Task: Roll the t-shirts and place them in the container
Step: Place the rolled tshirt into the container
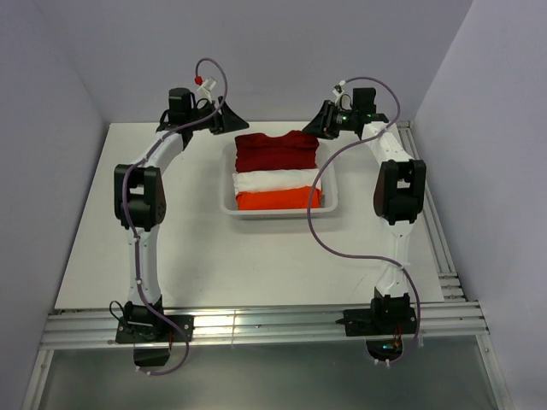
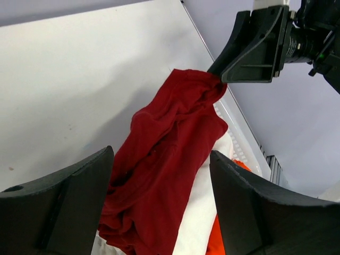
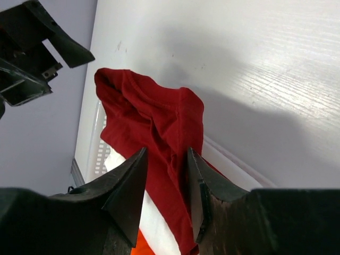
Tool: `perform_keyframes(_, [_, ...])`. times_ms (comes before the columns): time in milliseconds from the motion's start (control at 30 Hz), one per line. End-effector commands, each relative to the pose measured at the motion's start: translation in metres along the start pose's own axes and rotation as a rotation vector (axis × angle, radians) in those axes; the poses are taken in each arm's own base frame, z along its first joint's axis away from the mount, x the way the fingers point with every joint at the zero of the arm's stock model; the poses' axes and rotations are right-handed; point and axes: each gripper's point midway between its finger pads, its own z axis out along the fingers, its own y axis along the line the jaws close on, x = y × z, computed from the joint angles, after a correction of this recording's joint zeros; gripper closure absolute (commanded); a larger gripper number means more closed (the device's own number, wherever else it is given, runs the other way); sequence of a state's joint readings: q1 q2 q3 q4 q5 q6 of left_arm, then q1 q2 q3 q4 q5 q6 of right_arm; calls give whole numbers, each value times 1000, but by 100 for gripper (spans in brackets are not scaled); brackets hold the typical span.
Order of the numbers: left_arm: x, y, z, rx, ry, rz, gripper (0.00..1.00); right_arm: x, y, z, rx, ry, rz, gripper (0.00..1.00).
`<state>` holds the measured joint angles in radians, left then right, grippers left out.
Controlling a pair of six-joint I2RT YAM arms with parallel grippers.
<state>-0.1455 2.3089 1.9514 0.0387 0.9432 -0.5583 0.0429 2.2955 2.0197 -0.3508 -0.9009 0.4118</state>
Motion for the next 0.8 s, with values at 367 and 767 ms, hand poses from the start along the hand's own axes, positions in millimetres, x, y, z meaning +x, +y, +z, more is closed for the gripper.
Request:
perform_keyframes(367, [-16,23,9,4,-1,65,16,-6,-12,16,80,-12,-59,42])
perform_keyframes(767, [8,12,23,95,63,53,19,-4,-18,19,94,8,-63,69])
